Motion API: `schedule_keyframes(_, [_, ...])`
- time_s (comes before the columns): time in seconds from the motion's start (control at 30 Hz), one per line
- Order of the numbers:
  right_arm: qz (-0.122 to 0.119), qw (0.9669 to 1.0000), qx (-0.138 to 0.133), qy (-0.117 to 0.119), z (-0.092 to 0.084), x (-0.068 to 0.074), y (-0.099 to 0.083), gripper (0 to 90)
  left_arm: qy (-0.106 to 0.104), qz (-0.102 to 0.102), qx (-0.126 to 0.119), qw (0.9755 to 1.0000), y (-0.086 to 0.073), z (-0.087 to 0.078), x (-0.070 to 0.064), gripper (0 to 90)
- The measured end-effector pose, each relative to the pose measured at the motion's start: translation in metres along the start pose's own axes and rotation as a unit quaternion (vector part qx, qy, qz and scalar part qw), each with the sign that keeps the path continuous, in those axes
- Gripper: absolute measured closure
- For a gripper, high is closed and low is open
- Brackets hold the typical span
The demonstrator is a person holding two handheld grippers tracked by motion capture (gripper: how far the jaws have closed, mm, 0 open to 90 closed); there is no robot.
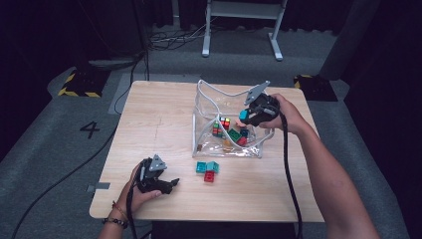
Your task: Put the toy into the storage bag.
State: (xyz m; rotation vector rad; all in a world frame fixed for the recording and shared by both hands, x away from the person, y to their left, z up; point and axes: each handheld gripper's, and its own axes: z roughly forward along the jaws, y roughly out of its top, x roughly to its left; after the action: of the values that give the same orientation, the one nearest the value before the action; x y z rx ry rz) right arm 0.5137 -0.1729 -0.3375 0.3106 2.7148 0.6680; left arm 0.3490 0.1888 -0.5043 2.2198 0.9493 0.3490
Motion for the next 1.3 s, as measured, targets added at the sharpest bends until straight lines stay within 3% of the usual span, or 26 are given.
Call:
schedule_keyframes(0.57, [0.015, 0.9995, 0.03, -0.001, -0.025, -0.014, -0.037, 58.7, 0.0, 0.0, 0.0, 1.0, 0.0, 0.0, 0.0, 15.6])
schedule_keyframes(1.03, [0.011, 0.9998, 0.008, -0.013, -0.03, -0.009, -0.041, 51.7, 0.0, -0.001, 0.0, 1.0, 0.0, 0.0, 0.0, 15.6])
schedule_keyframes(1.1, [0.013, 0.9997, -0.017, -0.013, -0.031, -0.008, -0.043, 49.6, -0.001, -0.002, 0.001, 1.0, 0.0, 0.0, 0.0, 15.6])
schedule_keyframes(1.17, [0.03, 0.9986, -0.036, -0.024, -0.036, -0.005, -0.043, 48.5, 0.0, 0.0, 0.0, 1.0, 0.0, 0.0, 0.0, 15.6])
schedule_keyframes(1.2, [0.037, 0.998, -0.049, -0.018, -0.038, -0.003, -0.045, 47.8, 0.0, 0.0, 0.0, 1.0, 0.0, 0.0, 0.0, 15.6])
schedule_keyframes(1.3, [0.055, 0.993, -0.103, -0.019, -0.046, 0.003, -0.049, 45.7, 0.0, -0.001, 0.0, 1.0, 0.0, 0.0, 0.0, 15.6])
